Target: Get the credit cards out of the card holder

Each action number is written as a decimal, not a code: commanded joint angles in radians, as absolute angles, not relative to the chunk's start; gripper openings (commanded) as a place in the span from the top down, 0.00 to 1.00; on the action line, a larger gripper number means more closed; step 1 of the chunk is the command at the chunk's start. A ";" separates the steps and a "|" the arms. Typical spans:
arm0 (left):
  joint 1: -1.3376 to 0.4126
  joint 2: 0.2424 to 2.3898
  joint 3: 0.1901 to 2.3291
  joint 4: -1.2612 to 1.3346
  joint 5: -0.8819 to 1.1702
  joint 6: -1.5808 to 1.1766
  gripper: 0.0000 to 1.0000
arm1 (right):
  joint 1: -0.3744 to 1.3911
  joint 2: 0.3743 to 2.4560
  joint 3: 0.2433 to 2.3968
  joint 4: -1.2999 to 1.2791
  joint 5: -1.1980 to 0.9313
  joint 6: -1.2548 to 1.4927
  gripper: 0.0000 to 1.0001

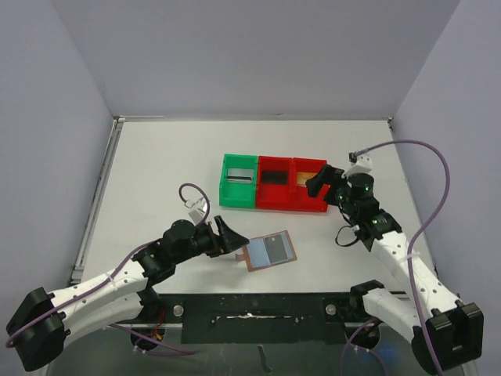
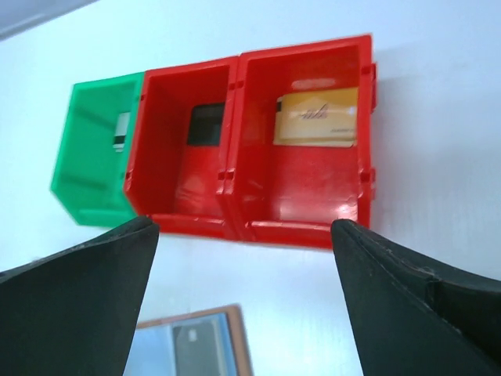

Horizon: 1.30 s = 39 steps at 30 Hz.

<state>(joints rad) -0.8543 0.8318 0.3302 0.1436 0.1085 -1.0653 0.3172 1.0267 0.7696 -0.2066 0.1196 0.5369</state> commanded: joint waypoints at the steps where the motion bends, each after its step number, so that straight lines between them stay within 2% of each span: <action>1: -0.853 0.856 0.336 0.182 0.105 -1.076 0.30 | 0.290 0.889 0.594 0.001 -0.156 0.728 0.02; 4: -0.880 0.883 0.354 0.174 0.103 -1.081 0.33 | 0.308 0.856 0.492 0.041 -0.274 0.811 0.02; 7: -0.934 0.918 0.381 0.158 0.036 -1.086 0.33 | 0.406 0.848 0.452 0.018 -0.251 0.823 0.01; 11: -1.016 1.026 0.424 0.152 -0.044 -1.095 0.34 | 0.583 0.888 0.452 -0.055 -0.107 0.821 0.12; 15: -1.070 1.131 0.479 0.153 -0.094 -1.098 0.37 | 0.681 0.972 0.472 -0.097 -0.047 0.828 0.23; 18: -1.090 1.168 0.492 0.181 -0.121 -1.094 0.39 | 0.730 1.031 0.501 -0.148 0.003 0.840 0.35; 21: -1.089 1.178 0.487 0.171 -0.149 -1.100 0.41 | 0.754 1.074 0.519 -0.176 0.025 0.840 0.39; 25: -1.086 1.199 0.488 0.145 -0.165 -1.107 0.46 | 0.756 1.102 0.524 -0.184 0.030 0.838 0.54; 27: -1.086 1.210 0.486 0.134 -0.170 -1.109 0.51 | 0.758 1.121 0.527 -0.180 0.022 0.835 0.57; 33: -1.086 1.227 0.470 0.126 -0.190 -1.117 0.55 | 0.758 1.162 0.540 -0.192 0.039 0.839 0.60; 39: -1.085 1.253 0.447 0.146 -0.189 -1.124 0.64 | 0.758 1.207 0.537 -0.187 0.030 0.833 0.64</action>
